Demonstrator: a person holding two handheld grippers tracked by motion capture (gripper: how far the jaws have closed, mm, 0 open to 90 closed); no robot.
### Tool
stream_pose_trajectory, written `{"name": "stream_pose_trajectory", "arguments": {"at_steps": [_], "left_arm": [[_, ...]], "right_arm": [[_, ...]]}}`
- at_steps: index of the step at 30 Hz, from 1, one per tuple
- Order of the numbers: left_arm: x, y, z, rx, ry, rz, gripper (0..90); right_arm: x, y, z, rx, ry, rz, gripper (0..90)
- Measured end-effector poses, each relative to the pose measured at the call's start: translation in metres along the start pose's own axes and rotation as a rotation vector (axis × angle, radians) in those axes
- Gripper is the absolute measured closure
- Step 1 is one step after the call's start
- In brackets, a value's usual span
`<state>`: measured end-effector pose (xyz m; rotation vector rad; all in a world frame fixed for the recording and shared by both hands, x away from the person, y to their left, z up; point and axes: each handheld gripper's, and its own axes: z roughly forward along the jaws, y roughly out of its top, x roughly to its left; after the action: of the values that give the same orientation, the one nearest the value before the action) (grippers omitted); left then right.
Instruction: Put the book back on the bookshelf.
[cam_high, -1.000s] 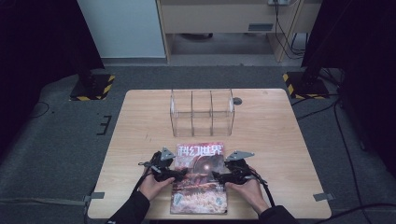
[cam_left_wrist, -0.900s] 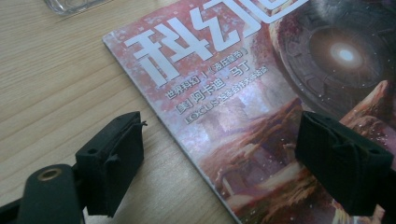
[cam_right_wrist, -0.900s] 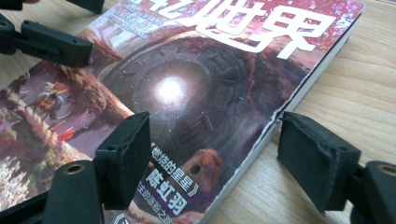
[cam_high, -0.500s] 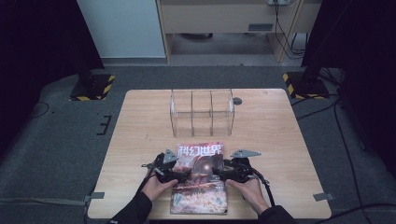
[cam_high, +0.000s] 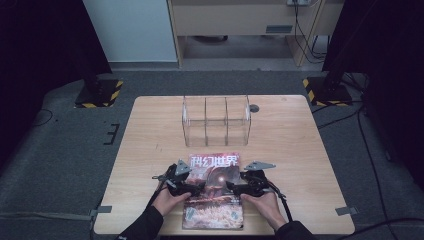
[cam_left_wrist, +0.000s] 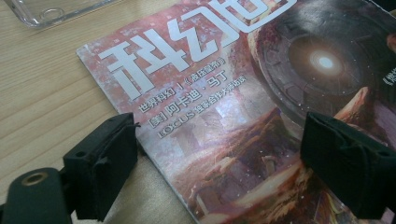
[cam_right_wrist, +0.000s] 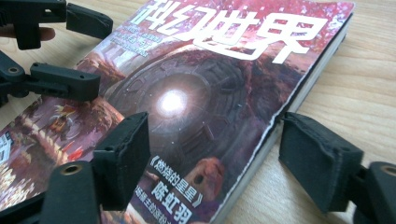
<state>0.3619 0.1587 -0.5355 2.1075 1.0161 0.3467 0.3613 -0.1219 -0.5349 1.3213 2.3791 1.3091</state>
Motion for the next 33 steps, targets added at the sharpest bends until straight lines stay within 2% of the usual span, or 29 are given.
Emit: {"name": "stream_pose_trajectory", "arguments": {"at_steps": [5, 7, 9, 11, 12, 13, 14, 15, 16, 17, 19, 24, 27, 28, 31, 33], "left_arm": [[-0.002, 0.001, 0.001, 0.005, 0.009, -0.005, 7.4], [-0.001, 0.001, 0.001, 0.005, 0.01, -0.008, 7.1], [-0.001, 0.001, 0.001, 0.005, 0.009, -0.007, 7.1], [-0.001, 0.001, 0.001, 0.005, 0.009, -0.006, 7.1], [-0.001, 0.001, 0.001, 0.005, 0.009, -0.006, 7.1], [-0.001, 0.001, 0.001, 0.005, 0.009, -0.006, 7.1], [-0.001, 0.001, 0.001, 0.005, 0.009, -0.006, 7.1], [-0.001, 0.001, 0.001, 0.005, 0.009, -0.007, 7.1], [-0.001, 0.001, 0.001, 0.005, 0.008, -0.008, 7.0], [-0.001, 0.001, 0.001, 0.005, 0.008, -0.008, 7.1], [-0.001, 0.001, 0.001, 0.005, 0.008, -0.007, 7.1], [-0.001, 0.001, 0.001, 0.005, 0.008, -0.006, 7.0], [-0.001, 0.001, 0.001, 0.005, 0.007, -0.007, 7.1], [-0.001, 0.001, 0.001, 0.005, 0.007, -0.006, 7.0], [-0.001, 0.001, 0.001, 0.006, 0.007, -0.006, 7.1], [0.0, 0.001, 0.001, 0.005, 0.004, -0.005, 7.1]], "right_arm": [[-0.003, 0.0, 0.001, -0.016, 0.016, 0.014, 25.8], [-0.004, 0.002, -0.004, -0.074, 0.045, 0.037, 30.2], [-0.004, 0.007, -0.009, -0.132, 0.099, 0.055, 34.2], [0.001, 0.011, -0.011, -0.165, 0.135, 0.044, 35.6], [0.001, 0.011, -0.011, -0.165, 0.135, 0.044, 35.6], [0.006, 0.012, -0.009, -0.153, 0.116, 0.004, 33.8], [0.006, 0.011, -0.008, -0.141, 0.098, -0.017, 32.3], [0.006, 0.011, -0.008, -0.141, 0.098, -0.017, 32.3], [0.003, 0.007, -0.005, -0.098, 0.073, -0.017, 31.0], [0.003, 0.007, -0.005, -0.098, 0.073, -0.017, 31.0], [-0.001, -0.001, 0.001, -0.064, 0.056, 0.003, 31.9], [0.001, 0.001, 0.001, -0.051, 0.044, -0.006, 31.4], [0.001, 0.001, 0.002, -0.053, 0.048, -0.004, 30.7], [0.001, 0.001, 0.002, -0.062, 0.064, 0.007, 31.3], [0.0, 0.001, 0.0, -0.072, 0.071, -0.008, 38.0], [0.0, 0.002, -0.002, -0.1, 0.107, -0.007, 41.8]]}}
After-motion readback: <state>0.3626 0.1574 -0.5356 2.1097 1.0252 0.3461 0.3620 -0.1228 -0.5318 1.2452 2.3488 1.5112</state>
